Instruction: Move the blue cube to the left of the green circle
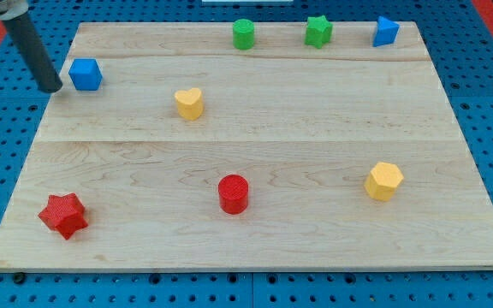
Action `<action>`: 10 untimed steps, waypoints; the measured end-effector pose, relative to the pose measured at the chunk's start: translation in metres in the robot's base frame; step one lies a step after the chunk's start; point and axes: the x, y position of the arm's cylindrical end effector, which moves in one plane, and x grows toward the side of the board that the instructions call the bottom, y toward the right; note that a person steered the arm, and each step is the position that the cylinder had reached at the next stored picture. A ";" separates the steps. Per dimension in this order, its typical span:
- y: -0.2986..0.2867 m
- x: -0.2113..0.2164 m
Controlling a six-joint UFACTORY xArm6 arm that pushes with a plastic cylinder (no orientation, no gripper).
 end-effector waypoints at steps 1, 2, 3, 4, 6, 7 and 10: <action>0.046 -0.026; 0.096 -0.039; 0.103 -0.005; 0.123 -0.010; 0.134 -0.047; 0.138 -0.059; 0.145 -0.071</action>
